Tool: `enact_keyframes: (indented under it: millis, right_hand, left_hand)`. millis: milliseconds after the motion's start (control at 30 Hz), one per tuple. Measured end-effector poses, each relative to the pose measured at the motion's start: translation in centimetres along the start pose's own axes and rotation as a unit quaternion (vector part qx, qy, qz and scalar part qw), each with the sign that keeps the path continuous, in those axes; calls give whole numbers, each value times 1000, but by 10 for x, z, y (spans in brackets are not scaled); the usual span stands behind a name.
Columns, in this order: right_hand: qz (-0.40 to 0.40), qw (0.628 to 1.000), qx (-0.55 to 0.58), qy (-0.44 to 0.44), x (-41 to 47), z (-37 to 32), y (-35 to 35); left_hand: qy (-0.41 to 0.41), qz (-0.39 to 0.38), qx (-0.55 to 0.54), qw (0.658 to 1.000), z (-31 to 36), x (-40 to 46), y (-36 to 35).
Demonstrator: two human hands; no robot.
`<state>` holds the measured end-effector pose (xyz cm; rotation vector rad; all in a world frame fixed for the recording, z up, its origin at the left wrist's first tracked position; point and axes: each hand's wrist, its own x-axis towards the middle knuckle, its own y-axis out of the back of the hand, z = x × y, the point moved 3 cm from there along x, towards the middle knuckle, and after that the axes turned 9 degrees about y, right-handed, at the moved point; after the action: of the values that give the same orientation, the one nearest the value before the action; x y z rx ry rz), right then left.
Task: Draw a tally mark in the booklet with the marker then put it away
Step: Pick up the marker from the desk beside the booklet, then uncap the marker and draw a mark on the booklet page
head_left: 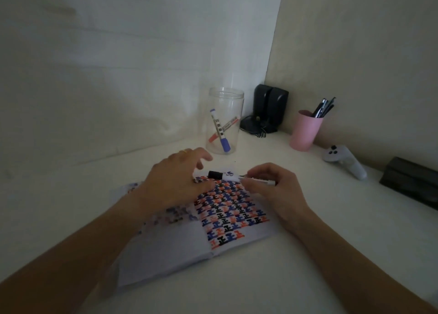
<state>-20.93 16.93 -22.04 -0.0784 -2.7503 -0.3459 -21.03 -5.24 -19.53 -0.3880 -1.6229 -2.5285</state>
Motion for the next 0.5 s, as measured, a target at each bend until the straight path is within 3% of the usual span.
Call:
enact_keyframes:
  millis: [167, 267, 400, 500]
  right_hand:
    - [4, 987, 161, -18, 2, -3, 4]
    - [0, 944, 327, -49, 1, -7, 1]
    - [-63, 972, 228, 6, -6, -11, -12]
    - [-74, 975, 209, 32, -6, -14, -13]
  left_hand:
    - [-157, 82, 7, 984, 10, -12, -14]
    - [-191, 102, -32, 976, 19, -15, -10]
    - [-205, 58, -32, 976, 34, -27, -14]
    - [-183, 3, -110, 977, 40, -35, -14]
